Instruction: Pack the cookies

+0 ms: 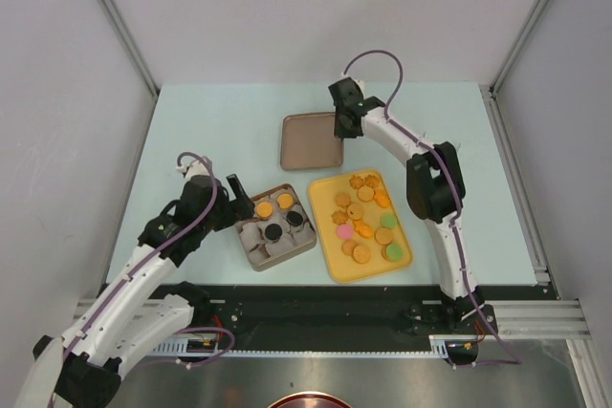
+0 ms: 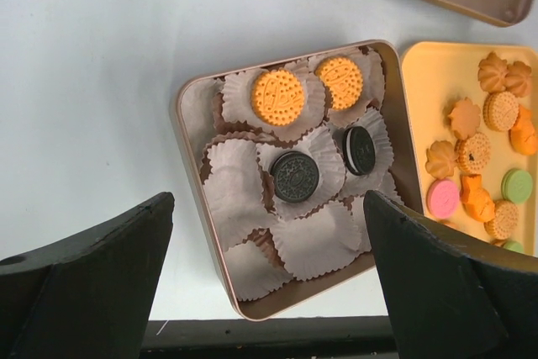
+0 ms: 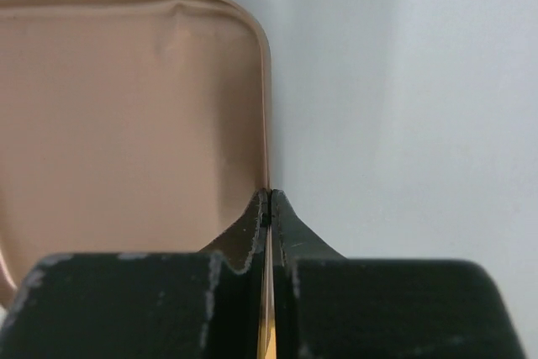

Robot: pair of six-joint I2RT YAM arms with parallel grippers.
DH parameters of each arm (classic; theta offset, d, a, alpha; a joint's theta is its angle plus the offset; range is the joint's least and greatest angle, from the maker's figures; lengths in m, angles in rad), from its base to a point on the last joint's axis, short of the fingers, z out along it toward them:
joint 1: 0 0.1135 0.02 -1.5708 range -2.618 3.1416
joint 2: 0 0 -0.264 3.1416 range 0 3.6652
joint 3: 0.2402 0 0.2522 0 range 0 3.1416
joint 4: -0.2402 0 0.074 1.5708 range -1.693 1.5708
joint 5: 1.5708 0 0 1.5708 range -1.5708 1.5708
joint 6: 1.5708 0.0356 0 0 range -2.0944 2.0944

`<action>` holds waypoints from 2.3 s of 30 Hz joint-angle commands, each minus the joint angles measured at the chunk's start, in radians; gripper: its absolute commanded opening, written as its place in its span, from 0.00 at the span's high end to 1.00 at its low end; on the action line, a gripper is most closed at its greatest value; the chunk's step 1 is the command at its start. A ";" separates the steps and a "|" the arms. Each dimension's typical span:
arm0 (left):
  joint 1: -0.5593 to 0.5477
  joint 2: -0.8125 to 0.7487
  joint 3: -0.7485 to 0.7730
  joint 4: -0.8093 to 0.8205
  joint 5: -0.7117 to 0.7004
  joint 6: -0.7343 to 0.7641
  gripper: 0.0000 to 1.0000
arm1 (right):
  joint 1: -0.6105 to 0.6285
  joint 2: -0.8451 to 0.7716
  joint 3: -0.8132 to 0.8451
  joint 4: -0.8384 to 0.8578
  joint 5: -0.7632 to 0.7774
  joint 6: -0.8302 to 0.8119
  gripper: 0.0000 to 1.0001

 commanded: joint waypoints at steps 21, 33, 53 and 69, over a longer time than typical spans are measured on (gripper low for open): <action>0.206 0.120 0.242 0.282 0.381 -0.060 0.00 | 0.106 -0.913 -0.845 0.694 0.080 -0.202 1.00; 0.234 0.149 0.130 0.572 0.641 -0.053 0.00 | 0.155 -1.135 -1.070 0.772 -0.006 -0.192 1.00; 0.208 0.080 -0.051 0.977 0.692 -0.006 0.00 | 0.149 -1.038 -0.841 0.377 -0.170 -0.055 1.00; 0.146 0.199 -0.045 1.034 0.750 -0.005 0.39 | 0.301 -0.963 -0.700 0.327 -0.136 -0.076 1.00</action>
